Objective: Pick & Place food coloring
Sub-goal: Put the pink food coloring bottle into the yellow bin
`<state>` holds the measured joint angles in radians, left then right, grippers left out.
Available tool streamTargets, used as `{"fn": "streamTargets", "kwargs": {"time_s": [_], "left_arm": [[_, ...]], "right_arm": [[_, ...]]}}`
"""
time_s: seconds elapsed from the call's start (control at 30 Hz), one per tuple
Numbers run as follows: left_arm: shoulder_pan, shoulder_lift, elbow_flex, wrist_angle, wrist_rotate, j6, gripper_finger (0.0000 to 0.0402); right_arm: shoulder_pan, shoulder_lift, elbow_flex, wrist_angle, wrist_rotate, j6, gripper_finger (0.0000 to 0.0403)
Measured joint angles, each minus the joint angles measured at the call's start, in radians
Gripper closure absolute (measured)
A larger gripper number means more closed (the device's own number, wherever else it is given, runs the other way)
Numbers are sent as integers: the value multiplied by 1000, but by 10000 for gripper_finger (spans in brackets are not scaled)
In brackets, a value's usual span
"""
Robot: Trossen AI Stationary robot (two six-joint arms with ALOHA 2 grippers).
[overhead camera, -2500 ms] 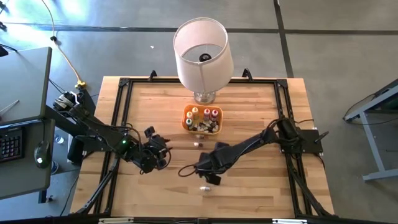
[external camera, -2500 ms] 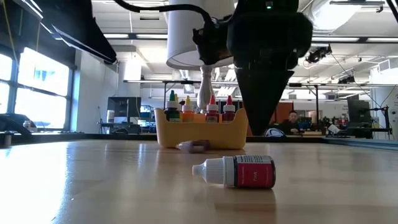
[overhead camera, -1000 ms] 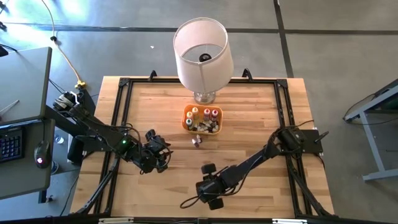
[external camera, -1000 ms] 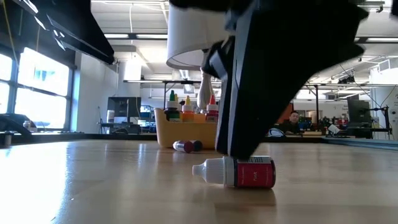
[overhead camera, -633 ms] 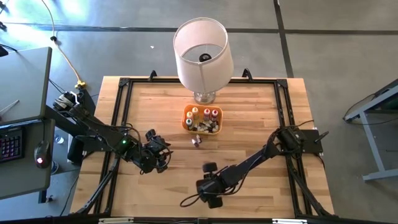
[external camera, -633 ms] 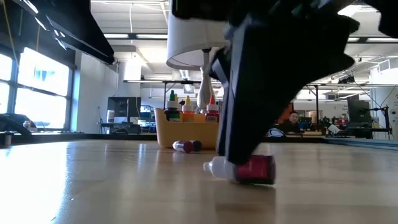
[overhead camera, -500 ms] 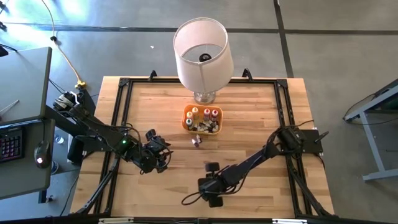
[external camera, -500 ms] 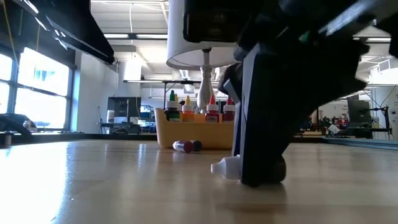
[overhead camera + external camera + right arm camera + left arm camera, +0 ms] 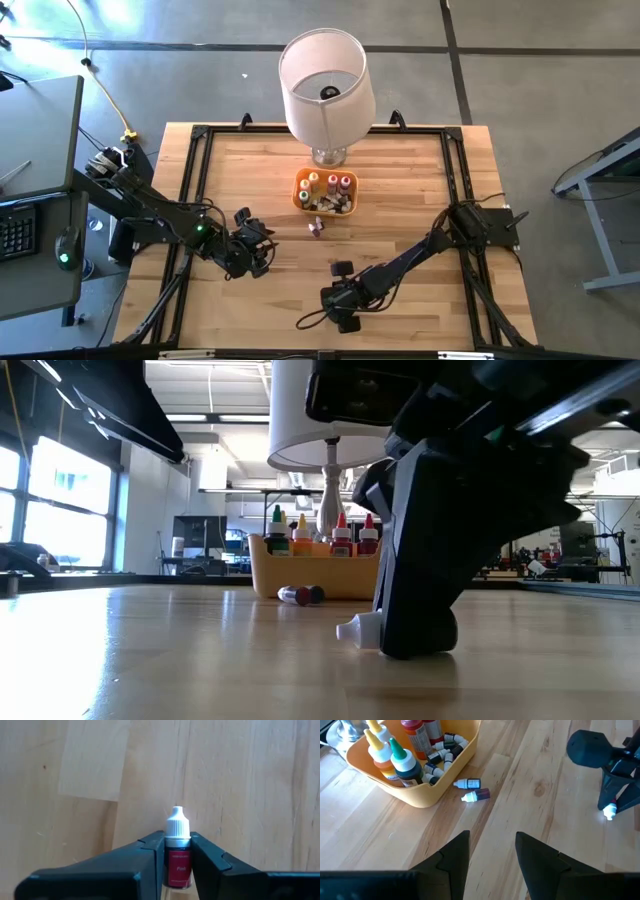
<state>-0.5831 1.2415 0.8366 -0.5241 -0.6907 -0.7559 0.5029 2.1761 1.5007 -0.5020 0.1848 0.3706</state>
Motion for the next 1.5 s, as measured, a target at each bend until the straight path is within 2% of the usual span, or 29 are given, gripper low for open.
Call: {"fn": "streamTargets", "kwargs": {"time_s": [0.07,0.13,0.33,0.4,0.47,0.53,0.63,0.7,0.87,0.97,1.1,1.27,1.5], "left_arm": [[0,0,0,0,-1,0,246],[0,0,0,0,-2,0,246],[0,0,0,1,-3,0,246],[0,0,0,1,-3,0,246],[0,0,0,1,-3,0,246],[0,0,0,1,-3,0,246],[0,0,0,0,-2,0,246],[0,0,0,0,-2,0,246],[0,0,0,-1,-2,0,246],[0,0,0,-1,-2,0,246],[0,0,0,0,-2,-3,246],[0,0,0,0,-1,-8,246],[0,0,0,0,-1,-8,246]], "right_arm": [[-17,-10,18,-18,-11,-31,337],[-39,-25,33,-45,43,-80,337],[-161,-137,64,-170,403,-258,316],[-222,-153,60,-208,471,-278,316],[-297,-168,61,-204,491,-291,321],[-368,-175,62,-199,463,-301,327],[-462,-166,43,-176,325,-300,327],[-503,-164,28,-181,251,-305,316],[-552,-166,7,-169,183,-356,274],[-547,-166,7,-162,182,-360,257],[-519,-168,7,-134,164,-283,247],[-462,-170,7,-68,68,-213,246],[-360,-165,9,-34,167,-181,245]]}}
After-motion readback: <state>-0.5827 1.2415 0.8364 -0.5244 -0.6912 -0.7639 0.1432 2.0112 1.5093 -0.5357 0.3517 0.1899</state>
